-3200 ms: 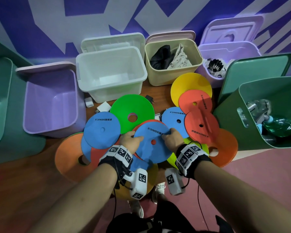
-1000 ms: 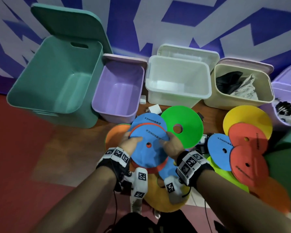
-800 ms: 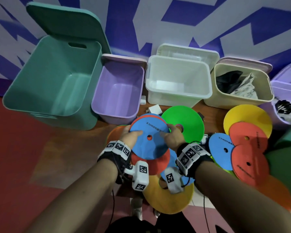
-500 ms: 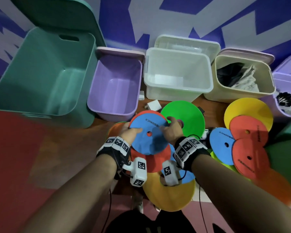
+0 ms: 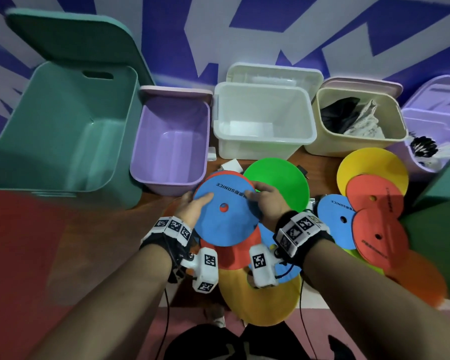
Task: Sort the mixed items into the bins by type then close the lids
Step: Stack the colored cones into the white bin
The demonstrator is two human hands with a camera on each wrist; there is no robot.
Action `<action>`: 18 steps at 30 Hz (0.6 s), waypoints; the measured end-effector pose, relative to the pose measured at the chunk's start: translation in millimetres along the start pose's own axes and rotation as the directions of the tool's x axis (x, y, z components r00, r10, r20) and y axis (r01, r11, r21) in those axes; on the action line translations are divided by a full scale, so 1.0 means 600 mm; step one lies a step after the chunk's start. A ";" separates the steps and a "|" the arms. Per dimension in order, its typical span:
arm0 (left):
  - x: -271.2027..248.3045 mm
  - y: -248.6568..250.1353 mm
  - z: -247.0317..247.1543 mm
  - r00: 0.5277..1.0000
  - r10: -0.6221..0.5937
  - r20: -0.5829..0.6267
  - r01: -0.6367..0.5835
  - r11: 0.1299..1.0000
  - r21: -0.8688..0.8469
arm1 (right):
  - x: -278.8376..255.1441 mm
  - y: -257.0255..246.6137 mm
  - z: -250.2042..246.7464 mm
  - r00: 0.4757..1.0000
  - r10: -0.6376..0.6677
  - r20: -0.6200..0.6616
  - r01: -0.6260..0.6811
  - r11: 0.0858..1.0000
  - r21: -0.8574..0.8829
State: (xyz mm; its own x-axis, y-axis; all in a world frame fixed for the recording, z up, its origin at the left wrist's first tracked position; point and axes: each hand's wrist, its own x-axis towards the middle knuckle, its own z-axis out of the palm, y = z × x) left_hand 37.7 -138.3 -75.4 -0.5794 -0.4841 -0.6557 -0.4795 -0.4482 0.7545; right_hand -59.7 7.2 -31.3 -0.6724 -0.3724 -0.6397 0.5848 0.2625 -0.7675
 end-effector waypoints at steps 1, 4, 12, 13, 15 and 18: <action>-0.005 0.003 0.002 1.000 0.011 0.014 -0.011 1.000 -0.006 | -0.004 -0.001 -0.002 1.000 0.005 0.004 -0.006 1.000 0.027; -0.010 0.005 0.005 0.997 -0.037 0.061 0.039 0.999 -0.027 | -0.014 0.002 -0.006 1.000 -0.003 -0.017 0.004 0.998 0.062; -0.037 -0.008 0.017 0.989 -0.008 0.148 -0.012 0.991 0.134 | -0.019 0.064 0.001 0.980 0.003 -0.201 -0.042 0.981 -0.188; -0.035 -0.014 0.015 0.991 -0.012 0.130 -0.009 0.987 0.163 | -0.013 0.079 -0.001 0.979 0.013 -0.204 -0.059 0.973 -0.222; -0.038 -0.023 0.013 0.993 -0.037 0.114 0.013 0.979 0.205 | 0.008 0.115 -0.009 0.978 0.035 -0.204 -0.087 0.964 -0.250; -0.039 -0.037 0.013 0.997 -0.025 0.071 0.004 0.957 0.289 | -0.027 0.107 0.005 0.974 0.026 -0.225 -0.093 0.951 -0.294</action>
State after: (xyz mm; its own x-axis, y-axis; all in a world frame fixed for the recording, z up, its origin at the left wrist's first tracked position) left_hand 56.9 -111.1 -76.3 -0.6124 -0.4179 -0.6711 -0.6515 -0.2140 0.7278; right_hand -9.9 27.2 -70.1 -0.7419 -0.1562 -0.6521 0.4851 0.5464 -0.6828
